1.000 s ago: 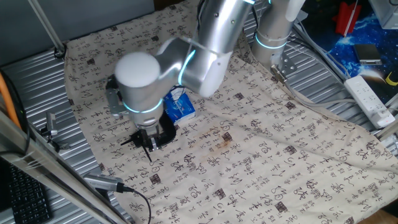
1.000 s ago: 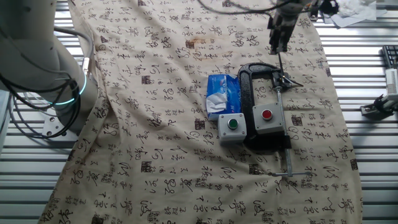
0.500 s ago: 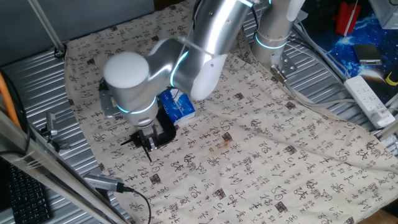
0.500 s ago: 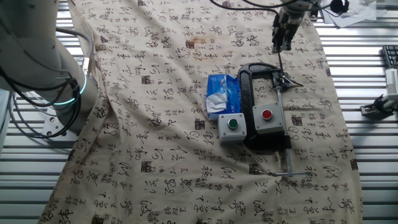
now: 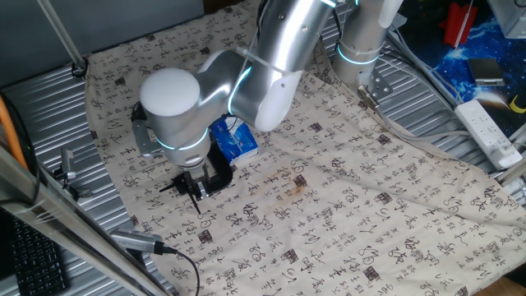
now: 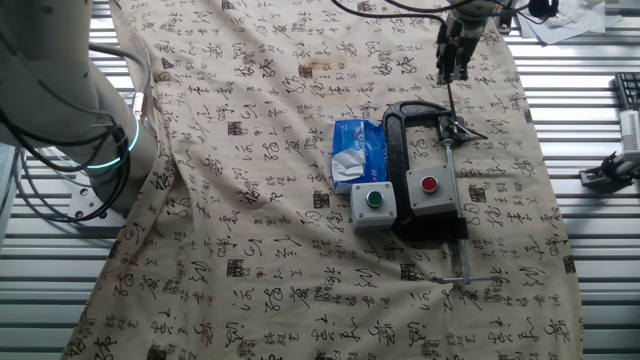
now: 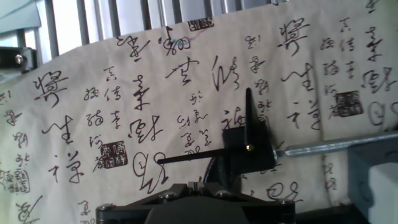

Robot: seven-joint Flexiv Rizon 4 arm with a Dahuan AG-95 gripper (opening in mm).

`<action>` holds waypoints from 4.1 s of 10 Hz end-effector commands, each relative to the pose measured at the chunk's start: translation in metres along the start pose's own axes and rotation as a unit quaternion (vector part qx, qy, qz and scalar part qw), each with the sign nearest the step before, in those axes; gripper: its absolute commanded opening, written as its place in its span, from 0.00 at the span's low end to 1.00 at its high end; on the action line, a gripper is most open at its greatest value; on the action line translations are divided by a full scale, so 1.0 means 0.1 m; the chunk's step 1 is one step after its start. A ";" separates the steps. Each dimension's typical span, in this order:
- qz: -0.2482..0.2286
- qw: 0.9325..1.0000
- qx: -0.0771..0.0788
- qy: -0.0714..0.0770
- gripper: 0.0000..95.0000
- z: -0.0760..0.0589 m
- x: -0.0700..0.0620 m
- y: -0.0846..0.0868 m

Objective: Turn the hands of a clock

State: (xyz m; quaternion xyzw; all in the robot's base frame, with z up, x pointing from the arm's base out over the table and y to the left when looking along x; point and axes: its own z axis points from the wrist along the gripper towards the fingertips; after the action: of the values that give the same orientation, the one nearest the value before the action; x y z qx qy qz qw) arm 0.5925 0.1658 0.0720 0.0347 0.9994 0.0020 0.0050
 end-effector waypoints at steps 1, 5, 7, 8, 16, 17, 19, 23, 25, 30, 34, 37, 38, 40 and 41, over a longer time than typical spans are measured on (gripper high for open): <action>-0.002 1.000 -0.001 -0.002 0.00 0.02 0.01 0.00; -0.065 0.998 -0.008 0.007 0.00 0.02 0.01 0.00; -0.100 0.995 -0.011 0.025 0.00 0.02 0.01 0.00; -0.103 0.994 -0.010 0.028 0.00 0.02 0.01 0.00; -0.090 0.996 -0.011 0.002 0.00 0.02 0.01 0.00; -0.085 0.996 -0.011 0.002 0.00 0.03 0.00 0.02; -0.075 0.997 -0.011 0.004 0.00 0.06 -0.03 0.09; -0.064 0.998 -0.012 0.006 0.00 0.08 -0.03 0.16; -0.061 0.998 -0.012 0.005 0.00 0.11 -0.04 0.20; -0.056 0.998 -0.009 0.004 0.00 0.23 -0.08 0.36; -0.056 0.998 -0.009 0.007 0.00 0.24 -0.08 0.37; -0.055 0.998 -0.008 0.006 0.00 0.27 -0.09 0.39; -0.055 0.998 -0.008 0.006 0.00 0.29 -0.10 0.40; -0.056 0.998 -0.009 0.006 0.00 0.31 -0.11 0.40; -0.056 0.998 -0.009 0.007 0.00 0.33 -0.12 0.39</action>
State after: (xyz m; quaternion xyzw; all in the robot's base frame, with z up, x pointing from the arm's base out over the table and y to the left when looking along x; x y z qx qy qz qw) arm 0.6079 0.2046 0.0388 -0.0217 0.9997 0.0103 -0.0012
